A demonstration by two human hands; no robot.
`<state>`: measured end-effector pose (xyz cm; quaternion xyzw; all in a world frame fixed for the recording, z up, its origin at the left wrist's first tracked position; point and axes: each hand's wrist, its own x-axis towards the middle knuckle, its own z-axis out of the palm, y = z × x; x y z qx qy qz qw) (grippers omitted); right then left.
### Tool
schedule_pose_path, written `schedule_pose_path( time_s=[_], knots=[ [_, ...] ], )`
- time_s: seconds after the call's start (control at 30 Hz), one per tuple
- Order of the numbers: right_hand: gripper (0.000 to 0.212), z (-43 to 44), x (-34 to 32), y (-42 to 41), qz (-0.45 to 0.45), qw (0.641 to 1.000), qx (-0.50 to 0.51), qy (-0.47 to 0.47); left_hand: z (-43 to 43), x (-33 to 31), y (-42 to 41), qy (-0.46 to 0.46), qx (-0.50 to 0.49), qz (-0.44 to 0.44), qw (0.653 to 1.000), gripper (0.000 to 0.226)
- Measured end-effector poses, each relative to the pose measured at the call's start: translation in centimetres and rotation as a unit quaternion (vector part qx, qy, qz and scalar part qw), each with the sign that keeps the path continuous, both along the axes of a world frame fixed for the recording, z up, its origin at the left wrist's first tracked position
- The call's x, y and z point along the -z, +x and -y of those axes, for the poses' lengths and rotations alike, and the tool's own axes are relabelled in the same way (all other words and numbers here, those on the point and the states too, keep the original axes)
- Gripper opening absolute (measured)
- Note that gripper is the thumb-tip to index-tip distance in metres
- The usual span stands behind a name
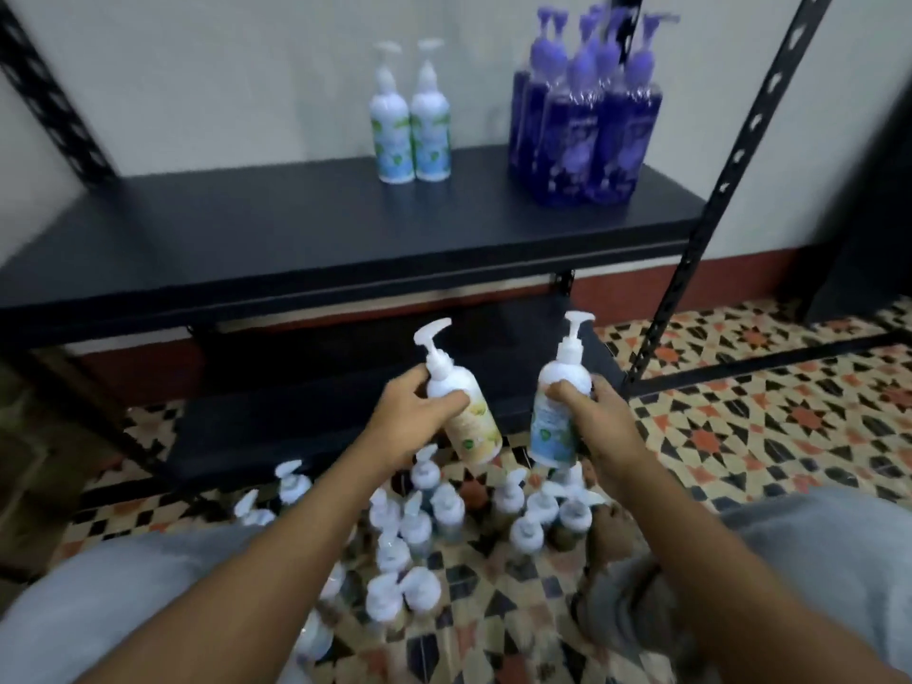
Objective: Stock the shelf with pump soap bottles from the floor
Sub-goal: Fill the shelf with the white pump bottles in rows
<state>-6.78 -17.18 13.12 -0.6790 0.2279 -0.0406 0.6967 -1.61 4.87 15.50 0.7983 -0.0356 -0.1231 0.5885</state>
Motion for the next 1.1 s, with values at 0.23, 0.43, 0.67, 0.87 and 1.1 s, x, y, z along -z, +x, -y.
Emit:
schedule_pose_path(
  time_s=[0.23,0.43,0.67,0.87,1.1],
  knots=[
    [0.037,-5.6,-9.8,2.4,0.055,0.987,-0.144,0.033,-5.8,-8.2,-0.6,-0.23,-0.118,-0.005,0.966,0.02],
    [0.055,-9.3,-10.4,2.6,0.008,0.974,-0.186,0.128,-8.7,-7.2,-2.3,-0.351,-0.133,-0.087,0.923,0.038],
    [0.057,-11.9,-8.3,3.2,-0.009,0.955,-0.199,0.221,-9.0,-6.5,-3.2,-0.39,-0.115,-0.163,0.899,0.067],
    [0.065,-11.8,-7.2,2.9,0.021,0.961,-0.246,0.128,-9.1,-5.7,-3.4,-0.292,-0.139,-0.077,0.943,0.046],
    [0.06,-11.7,-7.2,3.0,0.067,0.959,-0.251,0.116,-9.2,-5.2,-3.7,-0.192,-0.138,0.045,0.971,0.063]
  ],
)
